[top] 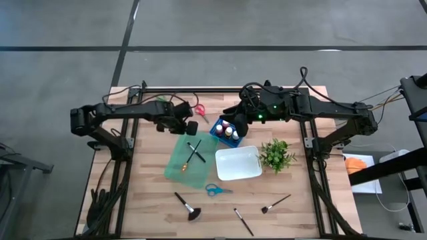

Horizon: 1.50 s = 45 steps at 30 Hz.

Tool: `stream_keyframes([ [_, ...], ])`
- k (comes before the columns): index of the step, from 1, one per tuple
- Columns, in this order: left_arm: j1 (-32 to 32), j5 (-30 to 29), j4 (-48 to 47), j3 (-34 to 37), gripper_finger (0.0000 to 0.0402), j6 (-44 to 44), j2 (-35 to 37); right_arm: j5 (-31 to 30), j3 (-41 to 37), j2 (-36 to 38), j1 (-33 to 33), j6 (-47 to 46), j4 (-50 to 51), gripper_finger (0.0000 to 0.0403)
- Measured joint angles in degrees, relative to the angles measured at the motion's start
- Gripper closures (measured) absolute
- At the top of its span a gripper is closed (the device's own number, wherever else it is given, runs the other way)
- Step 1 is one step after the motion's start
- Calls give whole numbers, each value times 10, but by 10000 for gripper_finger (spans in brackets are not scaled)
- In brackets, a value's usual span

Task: Pick & Place Paint Supplies
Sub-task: Adjust the green bin

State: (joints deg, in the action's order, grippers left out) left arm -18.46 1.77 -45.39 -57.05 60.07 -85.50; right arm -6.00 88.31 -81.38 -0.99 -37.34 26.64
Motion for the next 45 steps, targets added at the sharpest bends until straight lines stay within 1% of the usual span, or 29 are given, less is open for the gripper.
stream_keyframes([
  [4,1,13,-8,-22,401,-8,31,0,0,0,0,0,2,236],
  [6,4,11,-51,-29,401,-13,57,0,0,0,0,-1,2,236],
  [9,18,8,-141,-24,401,-11,100,0,0,1,2,-2,7,236],
  [13,69,13,-234,1,401,26,154,0,0,3,4,-1,7,236],
  [16,138,30,-256,29,401,89,183,0,0,3,4,0,8,236],
  [19,223,39,-246,62,401,186,200,0,0,3,4,0,8,236],
  [22,302,42,-204,94,401,282,201,0,0,3,4,1,8,236],
  [24,341,47,-158,116,401,333,199,0,0,3,4,2,8,236],
  [27,376,49,-101,146,401,401,196,0,0,3,4,4,8,236],
  [30,390,47,-69,168,401,438,197,0,0,3,4,5,10,236],
  [39,391,42,-33,182,401,434,183,0,0,3,7,3,11,236],
  [45,391,43,20,181,401,428,163,0,0,3,9,3,15,236],
])
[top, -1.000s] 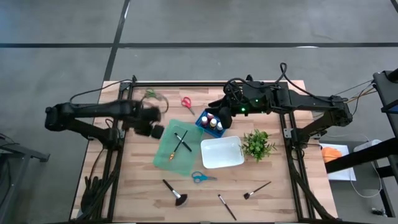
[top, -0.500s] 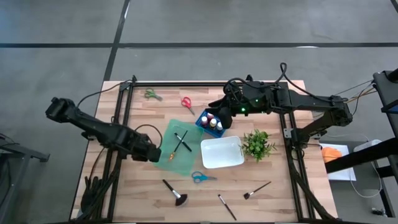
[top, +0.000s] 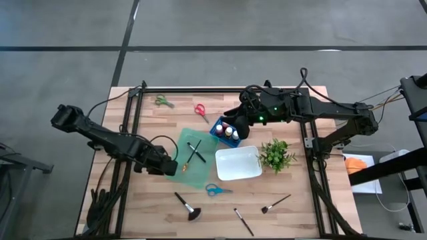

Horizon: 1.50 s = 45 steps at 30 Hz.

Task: Pick & Place Paint Supplies
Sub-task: Adjust the green bin, then put the black highlighter brush into the green bin

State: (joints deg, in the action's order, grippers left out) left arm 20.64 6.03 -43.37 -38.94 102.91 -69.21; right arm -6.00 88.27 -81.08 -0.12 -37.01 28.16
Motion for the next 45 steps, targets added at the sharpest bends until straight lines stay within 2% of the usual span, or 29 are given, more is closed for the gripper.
stream_keyframes([
  [9,0,4,17,-9,401,-12,-14,0,0,0,0,4,1,236],
  [15,0,22,-26,-9,401,-42,5,0,0,0,0,6,12,236],
  [19,0,21,-39,-9,401,-77,43,-4,-3,0,0,10,87,236],
  [22,0,15,-28,-9,401,-139,78,-4,-17,0,0,10,147,236],
  [25,0,15,42,-9,401,-236,114,20,-37,0,1,5,163,236],
  [28,4,15,184,-9,401,-345,144,46,-50,1,2,-7,162,236],
  [31,21,15,316,-9,401,-459,156,48,-52,2,5,-16,158,236],
  [33,38,24,374,-9,401,-494,158,48,-52,5,7,-16,148,236],
  [36,50,27,444,-9,393,-498,158,48,-52,13,8,-24,130,236],
  [40,53,28,455,-28,373,-521,138,46,-52,29,8,-28,120,236],
  [45,76,103,387,-93,366,-614,63,45,-52,51,8,-31,116,236],
])
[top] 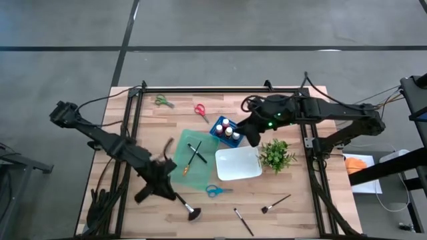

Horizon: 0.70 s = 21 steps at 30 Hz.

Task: Pick & Place Paint Supplies
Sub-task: Put the black highlighter brush into the green bin

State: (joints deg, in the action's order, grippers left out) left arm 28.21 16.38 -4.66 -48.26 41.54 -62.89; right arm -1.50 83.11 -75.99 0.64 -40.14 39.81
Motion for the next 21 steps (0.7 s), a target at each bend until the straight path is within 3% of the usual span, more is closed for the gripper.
stream_keyframes([
  [3,16,12,-84,-67,365,-56,-55,-1,0,14,0,-2,0,236],
  [7,41,-27,-290,-199,365,-160,-144,-2,0,28,0,-2,2,236],
  [9,50,-33,-342,-250,365,-192,-188,-2,0,35,3,2,1,236],
  [14,67,-30,-353,-315,349,-206,-285,-12,0,48,23,25,-3,236],
  [18,82,-31,-357,-324,303,-219,-348,-32,0,59,47,39,-11,236],
  [21,97,-65,-356,-323,276,-251,-377,-45,0,65,65,34,-25,236],
])
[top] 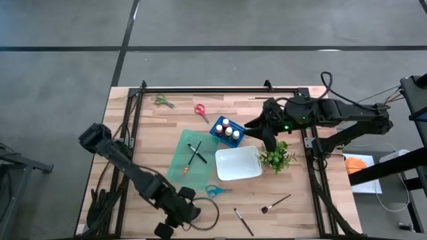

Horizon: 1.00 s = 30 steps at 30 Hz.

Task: Pick & Place Paint Supplies
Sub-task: Put the black highlighter brush into the green bin

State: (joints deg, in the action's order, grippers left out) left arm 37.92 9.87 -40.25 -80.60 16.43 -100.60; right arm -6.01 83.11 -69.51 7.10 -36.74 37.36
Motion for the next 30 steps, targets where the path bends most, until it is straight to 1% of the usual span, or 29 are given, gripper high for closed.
stream_keyframes([
  [3,10,-70,2,3,268,-46,-22,-17,0,5,16,-1,-3,236],
  [4,11,-85,4,4,267,-58,-32,-19,0,7,20,-1,-3,236],
  [9,14,-107,20,11,267,-89,-74,-33,0,8,36,-6,-3,236],
  [13,19,-114,36,11,268,-92,-96,-35,0,9,44,-8,-5,236],
  [21,29,-125,47,11,293,-106,-129,-47,0,9,47,-9,-4,236],
  [30,28,-135,60,13,295,-107,-152,-47,0,9,47,-8,-3,236],
])
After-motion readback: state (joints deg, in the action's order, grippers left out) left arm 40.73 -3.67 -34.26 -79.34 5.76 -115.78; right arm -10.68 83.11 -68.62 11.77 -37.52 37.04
